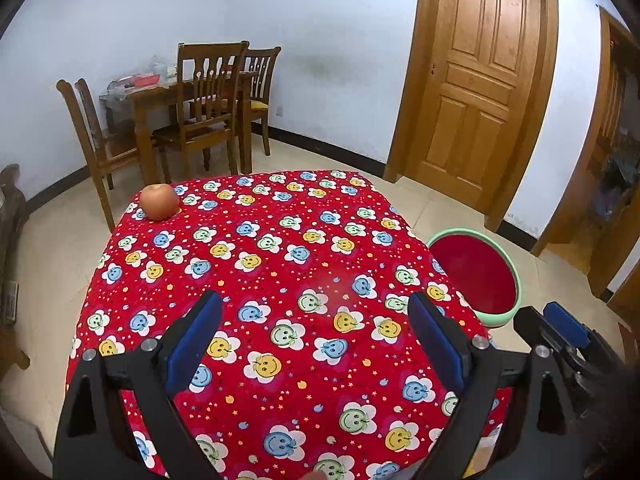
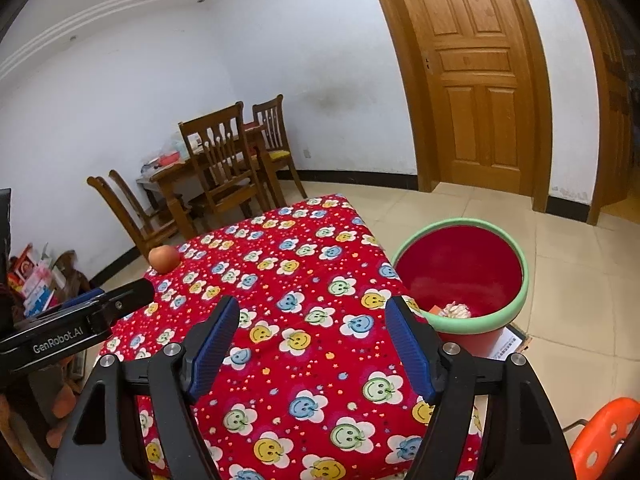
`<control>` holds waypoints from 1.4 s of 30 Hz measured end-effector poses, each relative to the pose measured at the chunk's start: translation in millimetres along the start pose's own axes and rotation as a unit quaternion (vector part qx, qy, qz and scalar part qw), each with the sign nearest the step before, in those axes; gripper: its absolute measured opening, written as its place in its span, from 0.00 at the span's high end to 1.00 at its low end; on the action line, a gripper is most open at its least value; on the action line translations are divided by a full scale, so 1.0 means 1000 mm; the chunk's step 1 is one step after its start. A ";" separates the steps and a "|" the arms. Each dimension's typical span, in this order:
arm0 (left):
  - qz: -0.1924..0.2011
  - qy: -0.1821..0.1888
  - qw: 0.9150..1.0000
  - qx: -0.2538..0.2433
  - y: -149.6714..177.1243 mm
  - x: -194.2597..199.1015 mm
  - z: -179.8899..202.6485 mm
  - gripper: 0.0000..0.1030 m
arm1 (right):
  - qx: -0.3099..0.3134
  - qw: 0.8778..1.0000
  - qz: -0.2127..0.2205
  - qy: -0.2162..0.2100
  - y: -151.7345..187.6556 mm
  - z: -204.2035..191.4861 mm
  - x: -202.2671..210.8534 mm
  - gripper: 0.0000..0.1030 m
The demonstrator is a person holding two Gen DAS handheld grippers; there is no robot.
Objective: Collect trash
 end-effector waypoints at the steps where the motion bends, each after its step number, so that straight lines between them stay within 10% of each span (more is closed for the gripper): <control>1: 0.001 0.001 1.000 0.003 0.000 0.001 -0.001 0.10 | 0.000 1.000 0.000 -0.001 0.000 -0.001 0.000 0.26; 42: 0.005 0.007 1.000 0.008 -0.002 0.006 -0.001 0.10 | 0.004 1.000 -0.002 -0.002 0.004 -0.005 -0.002 0.26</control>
Point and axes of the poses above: each gripper's, at about its wrist camera, not at the fingertips, and x roughly against the way its jaws point, z to its right, y to its underside, the point moved 5 cm from there along -x, roughly the way its jaws point, and after that the axes turned 10 degrees about -z, right-handed, at the moved point
